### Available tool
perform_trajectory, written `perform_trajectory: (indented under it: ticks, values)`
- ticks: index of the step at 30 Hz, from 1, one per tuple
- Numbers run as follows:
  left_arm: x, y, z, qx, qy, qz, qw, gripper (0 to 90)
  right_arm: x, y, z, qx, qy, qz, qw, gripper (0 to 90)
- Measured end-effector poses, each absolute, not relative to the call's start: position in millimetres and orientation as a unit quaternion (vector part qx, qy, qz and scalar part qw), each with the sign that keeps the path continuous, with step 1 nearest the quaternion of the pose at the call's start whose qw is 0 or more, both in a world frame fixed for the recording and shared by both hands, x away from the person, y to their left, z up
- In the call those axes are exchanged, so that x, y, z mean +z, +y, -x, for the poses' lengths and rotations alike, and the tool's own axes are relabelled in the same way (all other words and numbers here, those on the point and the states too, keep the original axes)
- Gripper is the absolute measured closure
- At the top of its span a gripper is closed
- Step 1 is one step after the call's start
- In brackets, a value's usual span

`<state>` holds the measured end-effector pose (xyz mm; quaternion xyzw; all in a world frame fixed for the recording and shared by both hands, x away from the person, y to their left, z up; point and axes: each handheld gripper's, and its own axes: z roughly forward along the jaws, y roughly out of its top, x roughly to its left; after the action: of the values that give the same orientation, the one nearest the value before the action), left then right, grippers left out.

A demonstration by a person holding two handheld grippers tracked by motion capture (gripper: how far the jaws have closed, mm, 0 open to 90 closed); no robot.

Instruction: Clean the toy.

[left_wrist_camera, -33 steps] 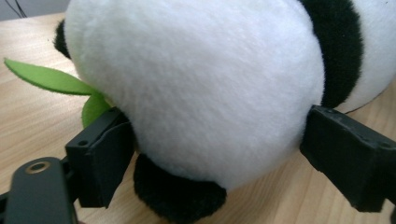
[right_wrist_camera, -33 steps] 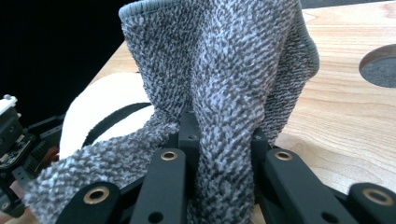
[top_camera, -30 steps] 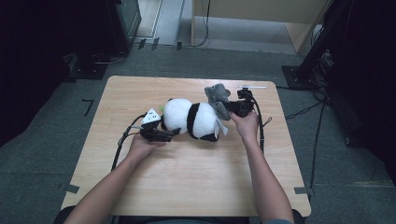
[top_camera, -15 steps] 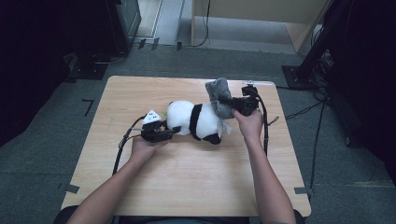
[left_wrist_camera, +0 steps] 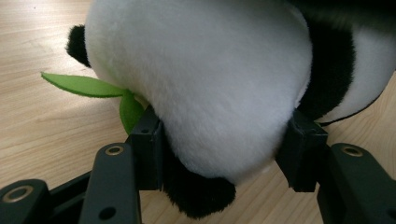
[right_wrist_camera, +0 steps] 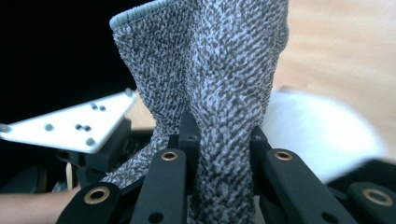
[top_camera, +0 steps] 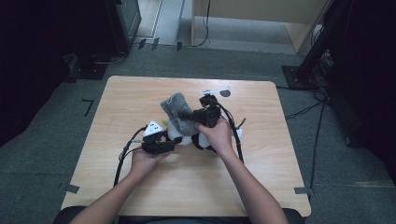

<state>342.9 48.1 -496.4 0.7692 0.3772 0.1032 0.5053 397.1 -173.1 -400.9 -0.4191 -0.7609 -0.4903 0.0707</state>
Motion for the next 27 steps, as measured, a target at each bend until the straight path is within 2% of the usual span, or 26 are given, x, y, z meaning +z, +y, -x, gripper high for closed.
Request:
perform_trajectory:
  ticks: [6,11,20,27]
  values:
    - [-499,49,-344,0.100,0.381,-0.772,0.499,42.1,-423,-159,-400,-0.462,-0.772,0.429,0.080,76.9]
    - [-501,47,-345,0.096,0.388,-0.773,0.493,42.4,-420,-165,-401,-0.438,-0.794,0.421,0.031,76.5]
    - [-501,48,-345,0.088,0.393,-0.771,0.494,42.4,-414,-211,-409,-0.422,-0.775,0.471,0.018,76.3]
    - [-501,49,-345,0.080,0.398,-0.772,0.488,42.4,-414,-240,-412,-0.434,-0.756,0.488,0.042,76.2]
